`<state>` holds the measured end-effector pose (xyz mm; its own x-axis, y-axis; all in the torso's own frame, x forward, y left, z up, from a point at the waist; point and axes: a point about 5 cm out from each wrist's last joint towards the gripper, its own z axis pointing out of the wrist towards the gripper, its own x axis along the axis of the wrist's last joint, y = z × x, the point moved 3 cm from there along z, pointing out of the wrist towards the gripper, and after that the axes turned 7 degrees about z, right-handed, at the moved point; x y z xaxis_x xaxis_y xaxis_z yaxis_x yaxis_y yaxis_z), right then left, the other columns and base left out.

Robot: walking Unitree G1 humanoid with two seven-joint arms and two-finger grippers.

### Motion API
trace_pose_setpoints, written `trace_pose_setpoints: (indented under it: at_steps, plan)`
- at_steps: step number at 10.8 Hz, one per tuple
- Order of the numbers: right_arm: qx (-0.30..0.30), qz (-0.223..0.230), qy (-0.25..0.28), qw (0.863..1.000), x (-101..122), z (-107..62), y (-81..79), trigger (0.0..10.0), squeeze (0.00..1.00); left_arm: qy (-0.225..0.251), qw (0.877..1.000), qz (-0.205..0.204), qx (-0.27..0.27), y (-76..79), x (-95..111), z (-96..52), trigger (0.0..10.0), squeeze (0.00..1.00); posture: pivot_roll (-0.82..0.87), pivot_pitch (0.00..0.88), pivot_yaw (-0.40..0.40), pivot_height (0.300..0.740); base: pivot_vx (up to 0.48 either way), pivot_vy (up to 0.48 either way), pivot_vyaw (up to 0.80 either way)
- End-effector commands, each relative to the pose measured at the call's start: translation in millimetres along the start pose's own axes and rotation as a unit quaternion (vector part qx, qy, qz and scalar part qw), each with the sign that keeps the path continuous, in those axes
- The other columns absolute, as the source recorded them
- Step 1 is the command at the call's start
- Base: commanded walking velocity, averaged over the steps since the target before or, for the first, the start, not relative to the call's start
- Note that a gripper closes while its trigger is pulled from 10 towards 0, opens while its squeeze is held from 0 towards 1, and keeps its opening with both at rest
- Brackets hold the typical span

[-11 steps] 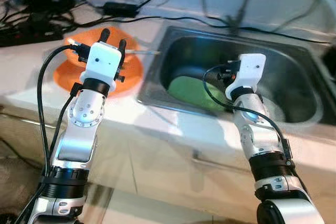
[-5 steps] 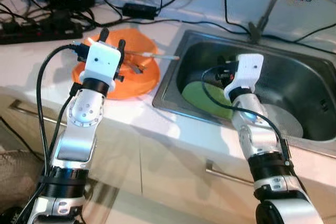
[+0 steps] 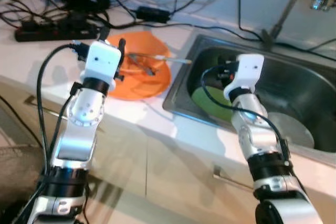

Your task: Kitchen organization

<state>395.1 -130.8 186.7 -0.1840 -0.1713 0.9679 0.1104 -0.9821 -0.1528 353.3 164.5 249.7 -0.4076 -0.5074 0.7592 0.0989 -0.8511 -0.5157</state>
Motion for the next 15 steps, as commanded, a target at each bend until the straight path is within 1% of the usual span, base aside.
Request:
trace_pose_setpoints:
  at_steps: [1,5,7,9,12,13,15]
  plan:
    - [-0.007,0.000,0.004,1.000,3.6,1.3,6.8,10.0,0.00,0.010,1.000,-0.002,-0.004,3.0,5.9,2.1,10.0,0.00,0.26,0.053,-0.048,0.740,0.337,0.000,0.00]
    - [-0.007,0.006,0.003,1.000,3.2,1.5,5.7,10.0,0.00,0.012,1.000,-0.003,-0.001,1.2,6.3,2.0,10.0,0.00,0.26,0.055,-0.047,0.740,0.348,0.000,0.00]
    - [-0.008,0.000,0.007,1.000,4.3,1.5,6.0,10.0,0.00,0.013,1.000,-0.003,-0.002,1.2,6.6,2.1,10.0,0.00,0.26,0.055,-0.047,0.740,0.364,0.000,0.00]
    - [-0.008,0.001,0.006,1.000,4.0,1.3,6.2,10.0,0.00,0.025,1.000,-0.011,-0.005,2.5,10.9,1.6,10.0,0.00,0.26,0.057,-0.049,0.740,0.000,0.000,0.00]
    - [-0.008,0.002,0.006,1.000,3.5,1.4,5.7,10.0,0.00,0.026,1.000,-0.010,-0.010,2.2,11.5,1.5,10.0,0.00,0.26,0.055,-0.050,0.740,0.000,0.000,0.00]
    - [-0.008,0.001,0.005,1.000,3.2,1.2,5.9,10.0,0.00,0.033,0.999,-0.010,-0.029,4.0,15.1,1.4,10.0,0.00,0.27,0.055,-0.049,0.740,0.000,0.000,0.00]
    - [-0.007,0.002,0.005,1.000,2.9,1.2,5.6,10.0,0.00,0.036,0.999,-0.008,-0.032,1.2,18.0,1.5,10.0,0.00,0.27,0.055,-0.049,0.740,0.000,0.000,0.00]
